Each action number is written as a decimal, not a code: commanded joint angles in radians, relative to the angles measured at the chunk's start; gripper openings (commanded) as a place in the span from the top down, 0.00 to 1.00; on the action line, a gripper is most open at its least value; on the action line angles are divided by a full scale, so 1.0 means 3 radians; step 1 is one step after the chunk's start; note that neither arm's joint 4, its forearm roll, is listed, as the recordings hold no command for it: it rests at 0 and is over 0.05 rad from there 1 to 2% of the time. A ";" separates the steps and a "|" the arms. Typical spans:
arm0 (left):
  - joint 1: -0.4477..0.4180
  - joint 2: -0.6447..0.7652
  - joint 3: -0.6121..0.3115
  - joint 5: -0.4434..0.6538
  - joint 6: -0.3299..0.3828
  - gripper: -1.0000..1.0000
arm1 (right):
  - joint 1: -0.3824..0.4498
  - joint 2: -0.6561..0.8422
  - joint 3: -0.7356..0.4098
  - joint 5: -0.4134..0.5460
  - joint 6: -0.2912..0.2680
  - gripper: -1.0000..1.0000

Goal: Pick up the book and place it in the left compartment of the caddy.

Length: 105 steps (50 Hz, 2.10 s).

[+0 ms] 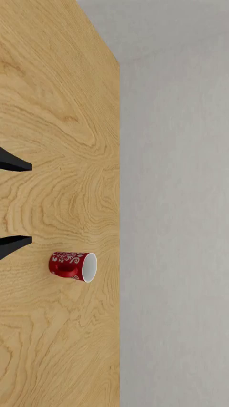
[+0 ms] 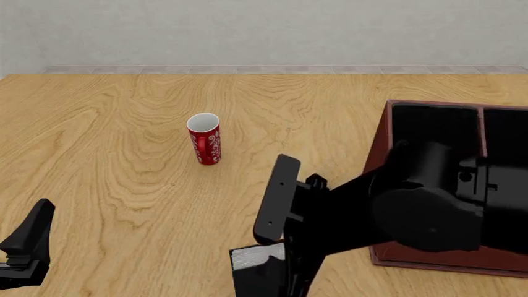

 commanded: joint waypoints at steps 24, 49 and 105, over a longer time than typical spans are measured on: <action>0.0000 0.0000 0.0000 0.0000 0.0000 0.00 | 0.0127 0.0287 0.0088 -0.0245 0.0138 0.00; 0.0000 0.0000 0.0000 0.0000 0.0000 0.00 | 0.0121 0.0295 0.0122 -0.0309 0.0192 1.00; 0.0000 0.0000 0.0000 0.0000 0.0000 0.00 | -0.0034 -0.0528 -0.0508 0.0330 0.0756 1.00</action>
